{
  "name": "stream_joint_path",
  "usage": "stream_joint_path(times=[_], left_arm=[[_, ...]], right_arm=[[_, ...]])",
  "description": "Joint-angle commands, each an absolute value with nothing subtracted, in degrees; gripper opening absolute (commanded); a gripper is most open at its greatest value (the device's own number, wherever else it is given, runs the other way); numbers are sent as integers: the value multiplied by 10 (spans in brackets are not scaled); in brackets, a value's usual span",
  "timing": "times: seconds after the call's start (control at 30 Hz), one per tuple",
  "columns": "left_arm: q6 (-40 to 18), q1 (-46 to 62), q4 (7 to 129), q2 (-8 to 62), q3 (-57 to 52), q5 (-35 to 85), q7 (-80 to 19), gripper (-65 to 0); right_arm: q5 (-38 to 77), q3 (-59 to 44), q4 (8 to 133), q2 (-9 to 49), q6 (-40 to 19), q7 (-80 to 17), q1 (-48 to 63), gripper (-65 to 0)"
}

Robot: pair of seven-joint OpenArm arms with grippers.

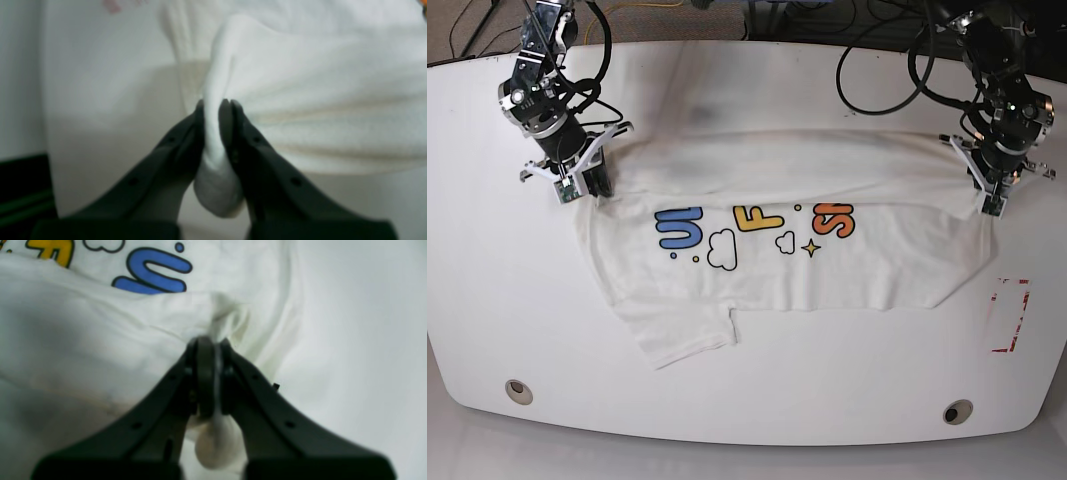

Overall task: Layout the t-shirt on the table in an organized manner, then fold the t-shirt properly
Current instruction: 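Lift the hem with both grippers and flip the shirt, laying it flat, then drag the shirt edge with both grippers to stretch it taut, then release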

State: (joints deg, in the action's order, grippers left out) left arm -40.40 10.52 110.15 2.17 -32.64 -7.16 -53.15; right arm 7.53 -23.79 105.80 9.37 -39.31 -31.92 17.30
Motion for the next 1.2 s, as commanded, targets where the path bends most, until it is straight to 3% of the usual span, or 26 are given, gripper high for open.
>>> stream_joint_path(times=[0.0, 0.6, 1.17], left_arm=[[-400, 113, 1113, 30, -328, -70, -516, -650], [-400, 124, 1109, 38, -364, -72, -516, -650], [-400, 102, 1026, 57, -364, -72, -516, -650]], right_arm=[[80, -243, 1064, 102, -391, -299, 182, -650], [78, -243, 1062, 102, -390, -303, 201, -650], [79, -243, 1066, 102, -386, -322, 249, -650]])
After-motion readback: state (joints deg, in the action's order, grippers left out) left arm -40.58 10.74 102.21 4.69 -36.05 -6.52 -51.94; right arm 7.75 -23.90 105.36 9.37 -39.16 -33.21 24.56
